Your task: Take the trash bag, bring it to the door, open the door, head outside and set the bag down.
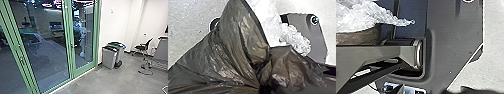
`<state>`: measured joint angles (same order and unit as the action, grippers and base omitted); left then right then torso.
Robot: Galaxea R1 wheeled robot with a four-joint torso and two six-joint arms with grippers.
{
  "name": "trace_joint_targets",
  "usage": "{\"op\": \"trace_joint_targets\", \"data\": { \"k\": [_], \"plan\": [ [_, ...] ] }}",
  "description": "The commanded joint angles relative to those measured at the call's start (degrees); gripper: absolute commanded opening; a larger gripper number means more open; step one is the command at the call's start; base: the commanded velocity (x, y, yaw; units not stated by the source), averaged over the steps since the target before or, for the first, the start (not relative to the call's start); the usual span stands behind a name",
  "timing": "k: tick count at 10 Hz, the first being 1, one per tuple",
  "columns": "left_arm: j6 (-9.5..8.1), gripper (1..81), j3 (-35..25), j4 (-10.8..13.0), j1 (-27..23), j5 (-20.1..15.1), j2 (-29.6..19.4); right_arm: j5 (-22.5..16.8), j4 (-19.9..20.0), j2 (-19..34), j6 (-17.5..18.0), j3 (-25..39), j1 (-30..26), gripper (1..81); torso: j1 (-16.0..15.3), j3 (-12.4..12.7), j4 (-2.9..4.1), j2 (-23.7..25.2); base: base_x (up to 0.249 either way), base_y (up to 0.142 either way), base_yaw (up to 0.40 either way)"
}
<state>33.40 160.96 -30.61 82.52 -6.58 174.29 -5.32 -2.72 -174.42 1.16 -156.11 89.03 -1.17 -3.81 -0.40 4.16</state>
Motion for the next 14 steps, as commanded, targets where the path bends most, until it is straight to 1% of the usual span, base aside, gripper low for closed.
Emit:
{"op": "trace_joint_targets", "data": {
  "k": [1,3,4,5,6,14],
  "plan": [
    [0.52,1.0,0.23,-0.06,-3.19,-4.23,-0.08,-3.30,-0.18,-0.16,-0.19,0.21,-2.49,81.1,0.00,0.00,0.00,0.00,0.190,0.000,0.000],
    [0.52,1.0,0.14,-0.15,-3.19,-4.23,-0.16,-3.21,-0.18,-0.16,-0.10,0.12,-2.14,81.1,0.00,0.00,0.00,0.00,0.190,0.000,0.000],
    [0.61,1.0,0.05,-0.24,-2.93,-4.06,-0.25,-2.01,-0.27,-0.16,-0.19,0.21,-1.62,81.1,0.00,0.00,0.00,0.00,0.190,0.000,0.000],
    [1.05,1.0,-0.03,-0.15,-2.49,-3.00,-0.08,0.57,-0.97,-0.16,-0.19,0.29,-0.74,81.1,0.00,0.00,0.00,0.00,0.173,0.000,0.000],
    [1.49,1.0,-0.03,-0.15,-2.49,-2.56,0.19,1.45,-0.98,-0.16,-0.19,0.38,-0.64,81.1,0.00,0.00,0.00,0.00,0.162,0.000,0.000],
    [1.49,1.0,0.05,-0.15,-2.40,-2.47,0.27,1.27,-1.32,-0.42,-0.10,0.12,-1.08,81.1,0.00,0.00,0.00,0.00,0.162,0.000,0.000]
  ]
}}
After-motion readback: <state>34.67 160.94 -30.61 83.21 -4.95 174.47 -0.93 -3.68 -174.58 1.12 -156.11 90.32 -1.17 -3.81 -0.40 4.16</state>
